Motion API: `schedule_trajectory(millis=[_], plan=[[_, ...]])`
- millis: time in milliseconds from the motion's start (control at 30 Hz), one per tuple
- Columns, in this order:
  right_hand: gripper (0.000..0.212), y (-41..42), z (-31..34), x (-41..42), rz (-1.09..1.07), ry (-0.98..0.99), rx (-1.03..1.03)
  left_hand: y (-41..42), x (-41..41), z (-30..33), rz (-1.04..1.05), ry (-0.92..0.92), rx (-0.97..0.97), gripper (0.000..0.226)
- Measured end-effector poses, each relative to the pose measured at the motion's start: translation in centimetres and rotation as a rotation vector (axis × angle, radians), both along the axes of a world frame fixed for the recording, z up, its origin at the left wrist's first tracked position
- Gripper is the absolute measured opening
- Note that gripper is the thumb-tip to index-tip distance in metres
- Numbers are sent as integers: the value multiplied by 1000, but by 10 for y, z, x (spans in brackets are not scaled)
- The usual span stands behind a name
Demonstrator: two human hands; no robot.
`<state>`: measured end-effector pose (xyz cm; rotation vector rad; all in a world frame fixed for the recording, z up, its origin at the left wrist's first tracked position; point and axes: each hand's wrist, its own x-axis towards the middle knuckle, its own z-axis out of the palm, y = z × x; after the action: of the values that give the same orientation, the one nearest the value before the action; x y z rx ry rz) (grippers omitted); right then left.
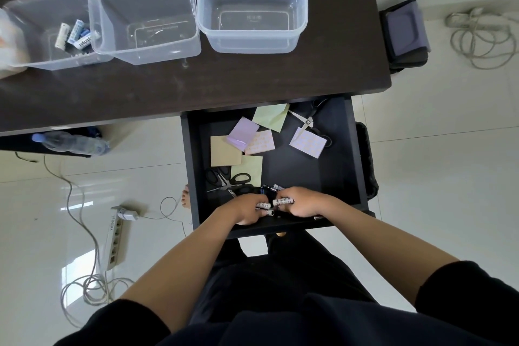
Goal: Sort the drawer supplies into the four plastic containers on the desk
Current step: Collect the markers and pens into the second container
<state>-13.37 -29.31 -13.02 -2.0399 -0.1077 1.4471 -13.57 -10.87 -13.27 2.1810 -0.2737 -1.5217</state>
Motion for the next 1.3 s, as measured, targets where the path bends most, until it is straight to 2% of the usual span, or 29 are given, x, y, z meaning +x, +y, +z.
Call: schedule_trajectory(millis=[133, 233, 400, 533, 633, 733, 900, 1033, 1133, 1300], plan=[[5, -3, 5, 2, -52, -65, -12, 0, -2, 5, 46, -58, -28, 26], [6, -6, 15, 8, -95, -131, -5, 1, -1, 10, 102, -72, -68, 18], [4, -3, 34, 22, -197, -258, -27, 9, 15, 31, 186, -164, -105, 24], [6, 20, 63, 42, -252, -373, 12, 33, 38, 56, 309, -216, -161, 19], [21, 53, 89, 61, -271, -451, 54, 63, 61, 82, 396, -294, -181, 15], [19, 95, 115, 83, -299, -515, 116, 103, 87, 112, 465, -413, -197, 10], [11, 175, 160, 123, -358, -597, 241, 177, 140, 159, 577, -578, -164, 15], [13, 241, 191, 164, -367, -664, 296, 237, 183, 181, 672, -674, -153, 21], [15, 289, 206, 195, -410, -714, 320, 275, 213, 189, 687, -712, -81, 29], [25, 348, 208, 244, -577, -715, 269, 317, 253, 187, 625, -667, 43, 18]])
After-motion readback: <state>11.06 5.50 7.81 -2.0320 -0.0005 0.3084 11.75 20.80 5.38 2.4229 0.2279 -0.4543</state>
